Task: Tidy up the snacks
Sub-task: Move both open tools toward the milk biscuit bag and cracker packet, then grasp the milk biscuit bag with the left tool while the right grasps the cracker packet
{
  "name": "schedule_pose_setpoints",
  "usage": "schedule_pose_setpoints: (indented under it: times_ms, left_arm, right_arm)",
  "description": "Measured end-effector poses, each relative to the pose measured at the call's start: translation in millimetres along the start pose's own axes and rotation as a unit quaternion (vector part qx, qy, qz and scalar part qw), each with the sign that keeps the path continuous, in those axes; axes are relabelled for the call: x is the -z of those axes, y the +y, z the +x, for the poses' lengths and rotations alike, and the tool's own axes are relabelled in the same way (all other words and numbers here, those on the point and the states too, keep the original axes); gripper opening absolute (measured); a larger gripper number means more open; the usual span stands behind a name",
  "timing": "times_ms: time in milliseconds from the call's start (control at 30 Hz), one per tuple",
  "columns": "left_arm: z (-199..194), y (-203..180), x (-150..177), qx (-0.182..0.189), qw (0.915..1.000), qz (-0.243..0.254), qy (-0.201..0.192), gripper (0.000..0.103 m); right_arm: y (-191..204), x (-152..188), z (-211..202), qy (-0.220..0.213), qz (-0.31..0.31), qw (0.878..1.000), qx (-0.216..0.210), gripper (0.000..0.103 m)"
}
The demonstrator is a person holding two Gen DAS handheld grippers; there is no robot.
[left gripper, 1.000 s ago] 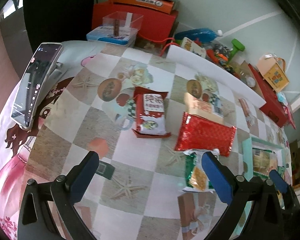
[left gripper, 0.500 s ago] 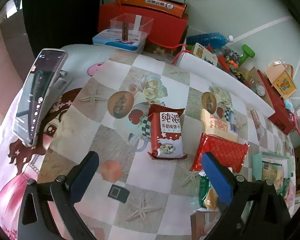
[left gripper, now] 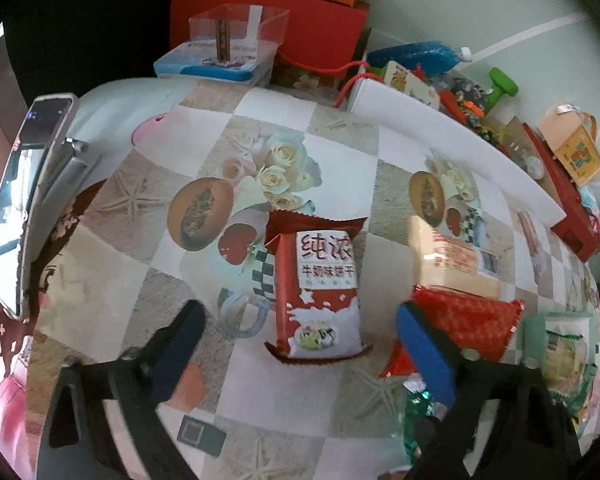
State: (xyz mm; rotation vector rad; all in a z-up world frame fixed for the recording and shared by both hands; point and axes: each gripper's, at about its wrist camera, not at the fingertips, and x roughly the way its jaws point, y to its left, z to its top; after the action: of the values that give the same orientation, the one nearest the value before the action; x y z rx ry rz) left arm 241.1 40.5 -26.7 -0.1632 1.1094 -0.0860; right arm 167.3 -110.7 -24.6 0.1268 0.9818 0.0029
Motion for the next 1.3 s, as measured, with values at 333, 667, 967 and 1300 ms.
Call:
schedule_pose_setpoints:
  times_ms: [333,667,967,1300]
  left_arm:
    - [3,2,-4,0.003,0.9999,-0.005,-0.01,0.046]
    - [-5,5,7,0.002,0.9999,-0.013,-0.003,0.041]
    - [-44,7,15,0.016,0.9991,-0.033,-0.021,0.041]
    - [-100,-15,30,0.041,0.9968,-0.015,-0.067,0.041]
  right_arm:
    - [-11,2,7,0.013,0.014,1.0,0.012,0.084]
    - [-14,6,-2,0.013,0.014,1.0,0.003,0.053]
    - [-17,3,-43,-0.027,0.021,0.999,-0.008,0.053]
    - [-37,15,-99,-0.069,0.04,0.997,-0.001,0.053]
